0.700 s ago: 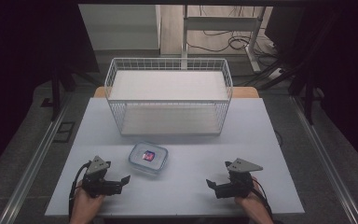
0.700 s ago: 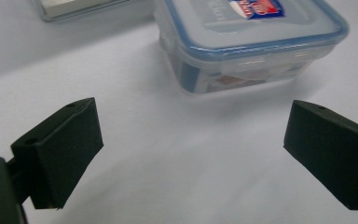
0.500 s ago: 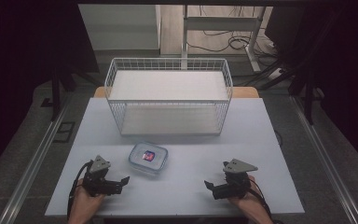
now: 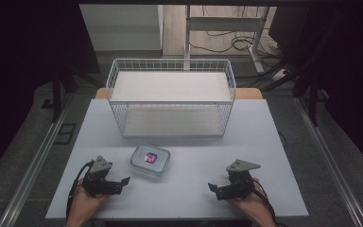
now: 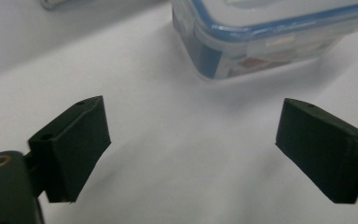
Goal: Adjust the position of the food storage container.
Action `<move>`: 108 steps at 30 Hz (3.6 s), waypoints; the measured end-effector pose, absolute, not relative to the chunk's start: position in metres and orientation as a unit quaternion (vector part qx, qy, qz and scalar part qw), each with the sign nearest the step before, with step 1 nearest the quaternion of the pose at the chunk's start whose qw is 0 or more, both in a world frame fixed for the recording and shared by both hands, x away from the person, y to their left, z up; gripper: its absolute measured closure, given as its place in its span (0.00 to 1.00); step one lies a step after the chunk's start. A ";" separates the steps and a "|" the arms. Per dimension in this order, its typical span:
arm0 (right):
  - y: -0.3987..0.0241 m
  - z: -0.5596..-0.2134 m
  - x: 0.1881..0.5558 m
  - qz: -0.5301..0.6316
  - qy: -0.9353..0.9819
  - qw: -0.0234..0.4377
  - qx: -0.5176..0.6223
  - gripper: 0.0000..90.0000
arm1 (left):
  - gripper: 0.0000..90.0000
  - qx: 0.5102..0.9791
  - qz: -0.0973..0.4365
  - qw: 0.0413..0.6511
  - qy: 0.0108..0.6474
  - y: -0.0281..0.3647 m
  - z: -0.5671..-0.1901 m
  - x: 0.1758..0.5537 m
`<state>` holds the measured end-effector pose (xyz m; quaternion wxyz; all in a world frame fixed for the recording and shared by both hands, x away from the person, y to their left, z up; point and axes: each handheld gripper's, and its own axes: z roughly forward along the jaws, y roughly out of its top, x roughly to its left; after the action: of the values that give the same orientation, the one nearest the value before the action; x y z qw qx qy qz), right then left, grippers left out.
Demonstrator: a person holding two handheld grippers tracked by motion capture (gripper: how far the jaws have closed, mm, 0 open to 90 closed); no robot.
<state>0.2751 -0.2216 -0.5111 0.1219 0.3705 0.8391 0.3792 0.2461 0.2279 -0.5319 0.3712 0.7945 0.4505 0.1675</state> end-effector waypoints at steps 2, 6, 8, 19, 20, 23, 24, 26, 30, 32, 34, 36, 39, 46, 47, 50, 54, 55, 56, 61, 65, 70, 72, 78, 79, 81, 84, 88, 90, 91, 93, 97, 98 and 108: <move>-0.221 -0.510 0.275 0.384 0.838 0.118 0.371 0.04 | 0.13 0.794 0.173 0.371 0.450 0.228 -0.531 0.248; -0.218 -0.508 0.274 0.390 0.836 0.119 0.367 0.07 | 0.13 0.788 0.178 0.373 0.456 0.232 -0.530 0.254; -0.215 -0.507 0.274 0.392 0.838 0.115 0.361 0.10 | 0.15 0.775 0.186 0.381 0.468 0.239 -0.528 0.262; -0.200 -0.502 0.277 0.385 0.854 0.103 0.334 0.33 | 0.58 0.770 0.161 0.400 0.470 0.240 -0.527 0.288; -0.199 -0.501 0.278 0.383 0.856 0.100 0.331 0.34 | 0.61 0.771 0.161 0.402 0.468 0.237 -0.526 0.294; -0.194 -0.501 0.278 0.379 0.861 0.104 0.322 0.37 | 0.73 0.770 0.159 0.400 0.470 0.235 -0.526 0.301; -0.192 -0.501 0.278 0.377 0.863 0.106 0.319 0.38 | 0.78 0.772 0.153 0.401 0.468 0.234 -0.528 0.309; -0.191 -0.501 0.278 0.376 0.864 0.107 0.316 0.39 | 0.83 0.774 0.146 0.402 0.467 0.232 -0.529 0.313; -0.186 -0.504 0.281 0.369 0.869 0.114 0.310 0.42 | 1.00 0.787 0.117 0.401 0.454 0.225 -0.535 0.321; -0.186 -0.505 0.284 0.367 0.868 0.110 0.316 0.43 | 1.00 0.797 0.109 0.392 0.446 0.218 -0.536 0.321; -0.185 -0.507 0.287 0.371 0.864 0.102 0.324 0.44 | 1.00 0.802 0.102 0.388 0.442 0.214 -0.537 0.319; -0.185 -0.507 0.288 0.372 0.863 0.100 0.327 0.44 | 1.00 0.807 0.097 0.387 0.436 0.210 -0.538 0.318; -0.185 -0.506 0.294 0.381 0.856 0.094 0.335 0.48 | 1.00 0.818 0.095 0.383 0.418 0.195 -0.536 0.314; -0.185 -0.506 0.306 0.397 0.845 0.051 0.353 0.61 | 1.00 0.834 0.079 0.386 0.387 0.167 -0.534 0.306; -0.185 -0.506 0.306 0.397 0.845 0.051 0.353 0.61 | 1.00 0.834 0.079 0.386 0.387 0.167 -0.534 0.306; -0.185 -0.506 0.313 0.394 0.847 0.058 0.351 0.74 | 1.00 0.838 0.063 0.394 0.372 0.155 -0.534 0.303; -0.184 -0.504 0.327 0.406 0.840 0.066 0.355 0.95 | 1.00 0.838 0.055 0.405 0.361 0.149 -0.532 0.302; -0.184 -0.504 0.327 0.406 0.840 0.066 0.355 0.95 | 1.00 0.838 0.055 0.405 0.361 0.149 -0.532 0.302; -0.181 -0.504 0.332 0.403 0.841 0.072 0.353 0.99 | 1.00 0.828 0.069 0.414 0.373 0.153 -0.528 0.307; -0.167 -0.510 0.345 0.388 0.851 0.076 0.345 0.99 | 1.00 0.808 0.062 0.440 0.387 0.154 -0.528 0.321; -0.158 -0.515 0.347 0.368 0.864 0.086 0.333 0.99 | 1.00 0.807 0.049 0.439 0.392 0.148 -0.534 0.327; -0.160 -0.515 0.347 0.372 0.864 0.073 0.332 0.99 | 1.00 0.810 0.047 0.432 0.394 0.148 -0.531 0.321; -0.160 -0.515 0.344 0.370 0.867 0.069 0.328 0.99 | 1.00 0.813 0.050 0.426 0.394 0.147 -0.529 0.315; -0.160 -0.514 0.337 0.366 0.871 0.058 0.323 0.99 | 1.00 0.822 0.058 0.413 0.388 0.147 -0.526 0.299; -0.160 -0.514 0.337 0.366 0.871 0.058 0.323 0.99 | 1.00 0.822 0.058 0.413 0.388 0.147 -0.526 0.299; -0.157 -0.517 0.331 0.359 0.876 0.051 0.320 0.99 | 1.00 0.826 0.062 0.408 0.384 0.146 -0.525 0.293; -0.155 -0.517 0.325 0.348 0.880 0.060 0.318 0.99 | 1.00 0.831 0.070 0.403 0.377 0.145 -0.523 0.291; -0.161 -0.508 0.322 0.366 0.872 0.074 0.316 0.97 | 1.00 0.822 0.076 0.417 0.382 0.152 -0.516 0.290; -0.167 -0.502 0.319 0.376 0.868 0.084 0.313 0.95 | 0.97 0.818 0.081 0.421 0.383 0.158 -0.512 0.285; -0.167 -0.502 0.319 0.376 0.868 0.084 0.313 0.95 | 0.97 0.816 0.081 0.425 0.384 0.161 -0.511 0.282; -0.179 -0.496 0.313 0.392 0.860 0.089 0.314 0.90 | 0.89 0.815 0.080 0.430 0.381 0.168 -0.509 0.273; -0.189 -0.492 0.305 0.406 0.851 0.088 0.322 0.79 | 0.76 0.812 0.087 0.435 0.380 0.171 -0.506 0.265; -0.191 -0.491 0.303 0.411 0.848 0.088 0.323 0.75 | 0.73 0.810 0.089 0.437 0.380 0.172 -0.506 0.263; -0.194 -0.497 0.291 0.410 0.857 0.060 0.307 0.25 | 0.27 0.805 0.104 0.425 0.401 0.182 -0.519 0.246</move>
<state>0.2911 -0.1939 -0.4967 0.0596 0.3070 0.8566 0.4104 0.2459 0.1816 -0.5191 0.4245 0.8050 0.4011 0.1043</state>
